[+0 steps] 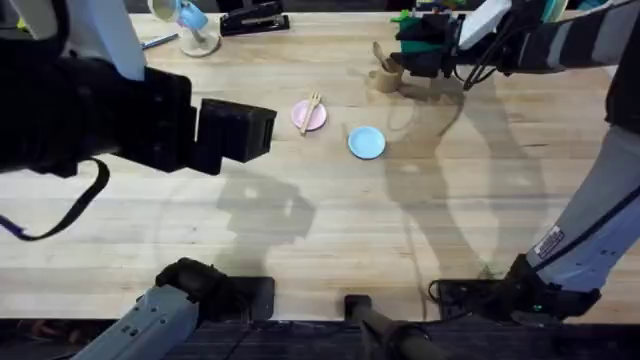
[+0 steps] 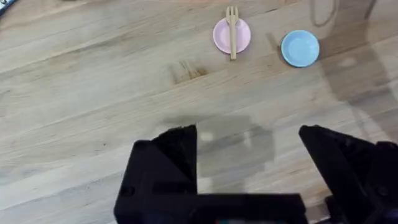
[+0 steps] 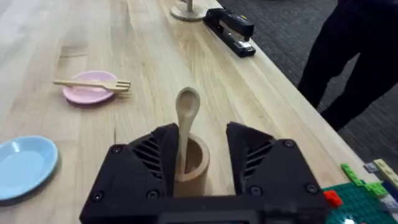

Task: Pick up a utensil and set it on the pink plate, then put the other utensil in the container.

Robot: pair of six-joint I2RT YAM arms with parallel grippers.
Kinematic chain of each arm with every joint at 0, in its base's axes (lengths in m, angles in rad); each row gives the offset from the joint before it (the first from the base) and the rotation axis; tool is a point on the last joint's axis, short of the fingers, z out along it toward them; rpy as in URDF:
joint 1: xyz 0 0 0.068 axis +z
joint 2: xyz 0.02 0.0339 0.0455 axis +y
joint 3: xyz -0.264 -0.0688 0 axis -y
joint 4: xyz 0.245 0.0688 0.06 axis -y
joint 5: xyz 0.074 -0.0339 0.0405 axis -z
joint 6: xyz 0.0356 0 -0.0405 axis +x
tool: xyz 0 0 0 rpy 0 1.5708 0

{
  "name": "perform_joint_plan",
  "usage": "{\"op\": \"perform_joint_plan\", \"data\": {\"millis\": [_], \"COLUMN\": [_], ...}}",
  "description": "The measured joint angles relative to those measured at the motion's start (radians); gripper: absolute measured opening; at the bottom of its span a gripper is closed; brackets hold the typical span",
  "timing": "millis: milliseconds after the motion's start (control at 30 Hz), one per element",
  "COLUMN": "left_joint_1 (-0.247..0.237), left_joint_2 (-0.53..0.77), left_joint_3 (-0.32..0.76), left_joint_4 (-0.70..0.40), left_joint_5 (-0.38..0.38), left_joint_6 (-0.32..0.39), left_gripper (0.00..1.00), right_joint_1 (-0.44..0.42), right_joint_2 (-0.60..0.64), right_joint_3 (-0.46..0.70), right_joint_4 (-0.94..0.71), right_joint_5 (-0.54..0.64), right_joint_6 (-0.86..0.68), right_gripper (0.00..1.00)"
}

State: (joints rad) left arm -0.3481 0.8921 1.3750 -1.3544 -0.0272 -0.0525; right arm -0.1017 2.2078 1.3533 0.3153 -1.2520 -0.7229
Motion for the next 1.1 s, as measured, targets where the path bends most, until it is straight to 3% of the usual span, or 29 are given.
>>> {"op": "perform_joint_plan", "data": {"millis": [300, 633, 667, 733, 767, 900, 1100], "left_joint_1": [0.000, 0.000, 0.000, 0.000, 0.000, 0.000, 0.000], "left_joint_2": [0.000, 0.000, 0.000, 0.000, 0.000, 0.000, 0.000], "left_joint_3": [0.000, 0.000, 0.000, 0.000, 0.000, 0.000, 0.000], "left_joint_4": [0.000, 0.000, 0.000, 0.000, 0.000, 0.000, 0.000], "left_joint_5": [0.000, 0.000, 0.000, 0.000, 0.000, 0.000, 0.000], "left_joint_6": [0.000, 0.000, 0.000, 0.000, 0.000, 0.000, 0.000], "left_gripper": [0.993, 0.994, 0.993, 0.994, 0.995, 0.994, 0.993], "right_joint_1": [-0.002, 0.001, 0.002, 0.006, 0.010, 0.031, 0.063], "right_joint_2": [0.000, -0.098, -0.115, -0.152, -0.170, -0.245, -0.390], "right_joint_3": [0.000, 0.000, 0.000, 0.000, 0.000, 0.000, 0.000], "right_joint_4": [0.000, -0.002, -0.002, -0.006, -0.014, -0.124, -0.404], "right_joint_5": [-0.024, -0.024, -0.024, -0.024, -0.024, 0.008, 0.186], "right_joint_6": [0.130, 0.258, 0.272, 0.296, 0.304, 0.327, 0.328], "right_gripper": [0.583, 0.600, 0.640, 0.922, 0.975, 0.993, 0.993]}}
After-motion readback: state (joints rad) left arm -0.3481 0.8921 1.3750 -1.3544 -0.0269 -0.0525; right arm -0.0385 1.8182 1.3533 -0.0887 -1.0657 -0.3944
